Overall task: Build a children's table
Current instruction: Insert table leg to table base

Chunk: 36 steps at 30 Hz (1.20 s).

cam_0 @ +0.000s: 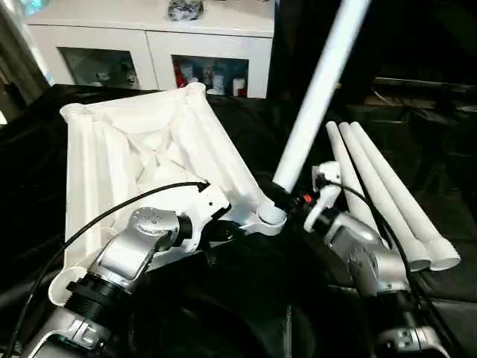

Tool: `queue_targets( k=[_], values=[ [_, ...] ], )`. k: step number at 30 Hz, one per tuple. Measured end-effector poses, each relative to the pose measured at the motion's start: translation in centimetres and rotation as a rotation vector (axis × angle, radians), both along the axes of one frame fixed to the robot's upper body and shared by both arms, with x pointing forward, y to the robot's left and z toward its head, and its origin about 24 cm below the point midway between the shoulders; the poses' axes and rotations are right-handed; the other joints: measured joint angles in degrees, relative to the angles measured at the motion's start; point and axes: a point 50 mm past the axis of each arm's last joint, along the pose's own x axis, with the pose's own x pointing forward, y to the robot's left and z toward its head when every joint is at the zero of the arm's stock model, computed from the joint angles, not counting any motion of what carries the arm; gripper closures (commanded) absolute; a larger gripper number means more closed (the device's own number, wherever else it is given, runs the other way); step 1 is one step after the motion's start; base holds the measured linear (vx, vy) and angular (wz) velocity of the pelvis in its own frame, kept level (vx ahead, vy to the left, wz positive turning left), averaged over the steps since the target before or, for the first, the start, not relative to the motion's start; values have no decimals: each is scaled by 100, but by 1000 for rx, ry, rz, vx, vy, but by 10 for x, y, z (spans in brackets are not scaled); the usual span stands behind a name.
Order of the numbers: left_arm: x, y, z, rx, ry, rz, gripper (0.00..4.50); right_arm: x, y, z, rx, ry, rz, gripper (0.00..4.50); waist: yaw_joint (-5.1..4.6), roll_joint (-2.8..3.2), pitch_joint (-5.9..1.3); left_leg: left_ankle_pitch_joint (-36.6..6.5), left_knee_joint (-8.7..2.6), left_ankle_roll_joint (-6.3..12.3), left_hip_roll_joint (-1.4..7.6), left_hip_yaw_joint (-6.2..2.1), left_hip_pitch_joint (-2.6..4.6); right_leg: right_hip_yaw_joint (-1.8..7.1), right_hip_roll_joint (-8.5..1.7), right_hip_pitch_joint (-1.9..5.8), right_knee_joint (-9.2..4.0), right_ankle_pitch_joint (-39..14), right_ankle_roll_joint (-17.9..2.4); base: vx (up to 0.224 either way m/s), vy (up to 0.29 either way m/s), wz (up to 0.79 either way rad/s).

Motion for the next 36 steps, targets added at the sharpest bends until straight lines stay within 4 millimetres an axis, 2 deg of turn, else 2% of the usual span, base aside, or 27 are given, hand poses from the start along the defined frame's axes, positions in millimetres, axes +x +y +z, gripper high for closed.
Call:
queue_targets(
  k=[9, 24, 36],
  values=[
    [1, -4, -1, -14, -2, -13, 450, -7, -5, 0, -14, -44, -33, 259, 65, 34, -8, 2, -39, 2, 2, 59, -1, 11, -13, 7, -20, 9, -11, 0, 0, 0],
    [2, -4, -1, -5, -11, -20, 450, -9, -7, 5, -143, -111, -1, 259, 70, 41, -3, 2, -64, 2, 2, 69, -2, 11, -14, 3, -44, 6, -6, 0, 0, 0],
    [2, -6, 1, -13, -27, -37, 450, -9, -11, 12, -212, -132, 59, 259, 72, 37, 0, 22, -69, 33, 4, 77, -35, 11, -14, 9, -44, 4, -3, 0, 0, 0]
  ],
)
